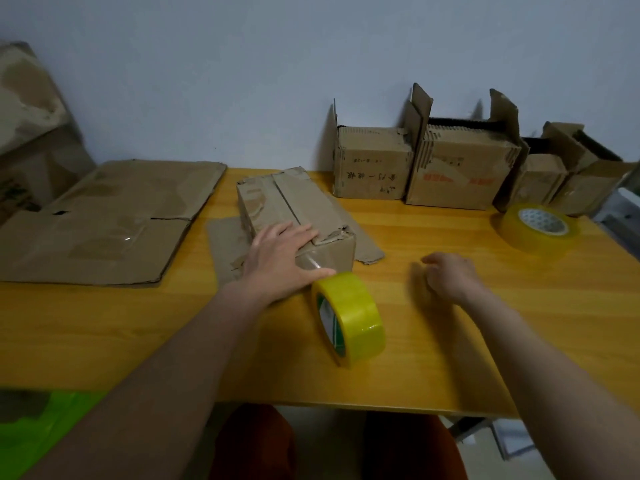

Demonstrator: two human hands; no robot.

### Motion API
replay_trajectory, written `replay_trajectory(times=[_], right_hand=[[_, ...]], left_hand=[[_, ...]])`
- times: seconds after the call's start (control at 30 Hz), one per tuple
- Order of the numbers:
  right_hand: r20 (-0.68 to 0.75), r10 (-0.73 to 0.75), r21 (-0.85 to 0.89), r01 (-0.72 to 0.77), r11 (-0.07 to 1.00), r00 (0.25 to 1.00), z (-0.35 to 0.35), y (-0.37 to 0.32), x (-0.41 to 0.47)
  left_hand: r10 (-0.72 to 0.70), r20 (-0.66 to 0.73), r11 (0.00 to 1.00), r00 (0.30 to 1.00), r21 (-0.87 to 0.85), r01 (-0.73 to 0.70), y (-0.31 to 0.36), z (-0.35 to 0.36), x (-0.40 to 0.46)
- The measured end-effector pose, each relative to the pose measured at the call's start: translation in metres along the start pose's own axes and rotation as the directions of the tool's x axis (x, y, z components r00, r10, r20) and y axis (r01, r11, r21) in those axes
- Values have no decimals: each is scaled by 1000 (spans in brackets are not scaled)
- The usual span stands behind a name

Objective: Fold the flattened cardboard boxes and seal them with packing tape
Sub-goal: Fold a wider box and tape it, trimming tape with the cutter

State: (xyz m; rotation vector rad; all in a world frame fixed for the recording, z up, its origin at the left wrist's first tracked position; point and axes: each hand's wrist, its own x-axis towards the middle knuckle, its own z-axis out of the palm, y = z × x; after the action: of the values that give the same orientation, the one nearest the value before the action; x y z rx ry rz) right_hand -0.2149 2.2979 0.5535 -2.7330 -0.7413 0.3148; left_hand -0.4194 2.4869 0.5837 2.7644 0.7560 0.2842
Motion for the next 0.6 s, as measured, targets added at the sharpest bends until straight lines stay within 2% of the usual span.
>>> replay_trajectory(times=[0.07, 0.2, 0.27, 0.3, 0.33, 0.37, 0.43, 0.47, 0.5, 0.53, 0.57, 0.6], right_hand=[[81, -17, -153, 29, 988, 997, 5, 12, 11], [171, -91, -32, 98, 995, 981, -3, 6, 10], [232, -58, -83, 79, 993, 971, -12, 0, 5], [210, -54, -78, 72, 994, 976, -18, -3, 2], [174, -70, -2, 71, 997, 982, -23, -6, -2], [133, -102, 149, 82, 985, 986, -29, -11, -7], [22, -189, 501, 153, 852, 982, -41, -27, -21], [-37, -226, 610, 202, 766, 973, -47, -38, -29], [-81, -268, 675, 251, 694, 960, -51, -50, -35], [-112, -312, 706, 296, 643, 943, -52, -62, -41], [-129, -350, 719, 331, 611, 928, -51, -72, -45], [-140, -392, 713, 367, 597, 909, -48, -82, -47]], left_hand=[[-34, -5, 999, 999, -12, 34, 1, -3, -2], [-45, -58, 999, 997, -8, 45, -1, 0, 0], [-25, -101, 1000, 995, -12, 24, -2, 4, 0], [-30, -131, 999, 991, -37, 25, -3, 5, -2], [-54, -174, 996, 983, -83, 40, -3, 7, -6], [-104, -237, 985, 966, -158, 68, -2, 10, -11], [-282, -417, 918, 864, -380, 116, 7, 20, -26], [-408, -469, 849, 783, -511, 136, 15, 25, -35], [-547, -439, 737, 713, -656, 162, 24, 29, -43], [-675, -305, 571, 671, -793, 214, 32, 32, -48], [-752, -84, 356, 654, -886, 296, 37, 35, -49], [-743, 165, 131, 649, -915, 383, 38, 38, -46]])
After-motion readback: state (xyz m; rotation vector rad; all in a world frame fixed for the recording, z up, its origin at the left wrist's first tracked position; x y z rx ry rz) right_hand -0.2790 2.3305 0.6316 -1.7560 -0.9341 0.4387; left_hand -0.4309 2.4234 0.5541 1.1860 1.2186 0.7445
